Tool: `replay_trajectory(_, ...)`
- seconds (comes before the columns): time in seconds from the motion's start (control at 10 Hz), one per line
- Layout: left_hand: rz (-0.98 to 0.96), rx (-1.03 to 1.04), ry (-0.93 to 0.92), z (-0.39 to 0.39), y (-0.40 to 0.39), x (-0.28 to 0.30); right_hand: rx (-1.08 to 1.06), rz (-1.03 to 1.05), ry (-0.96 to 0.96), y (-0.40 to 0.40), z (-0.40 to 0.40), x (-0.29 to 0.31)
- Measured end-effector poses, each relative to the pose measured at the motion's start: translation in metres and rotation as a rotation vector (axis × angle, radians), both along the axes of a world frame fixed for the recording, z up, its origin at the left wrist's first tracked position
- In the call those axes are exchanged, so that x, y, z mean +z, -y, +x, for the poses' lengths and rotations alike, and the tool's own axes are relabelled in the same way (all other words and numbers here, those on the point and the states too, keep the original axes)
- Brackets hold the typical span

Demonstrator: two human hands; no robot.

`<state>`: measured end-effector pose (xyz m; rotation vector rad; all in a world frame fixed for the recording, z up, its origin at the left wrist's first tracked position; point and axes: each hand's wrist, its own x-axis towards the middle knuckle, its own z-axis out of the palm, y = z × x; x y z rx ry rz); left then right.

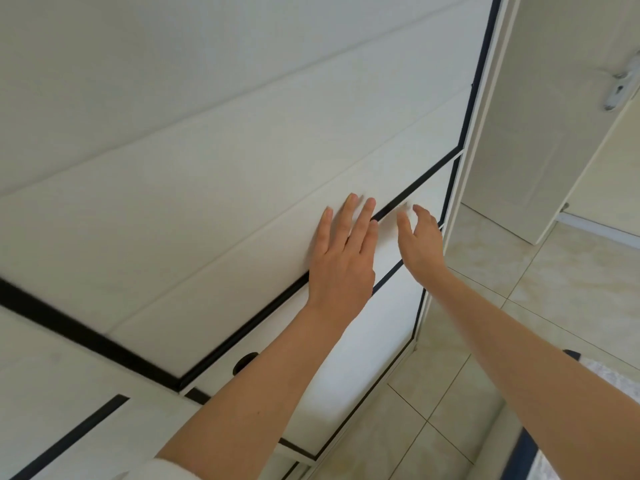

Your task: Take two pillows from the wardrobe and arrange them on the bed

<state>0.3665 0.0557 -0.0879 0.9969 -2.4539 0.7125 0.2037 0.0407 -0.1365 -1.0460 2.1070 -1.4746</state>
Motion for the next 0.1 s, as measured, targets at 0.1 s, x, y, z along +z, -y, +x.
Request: replay_trajectory(0.1,0.029,-0.026,-0.062,0.0084,-0.0113,-0.0116,-0.021,0.025,-0.086,-0.0225,0.006,-0.0053)
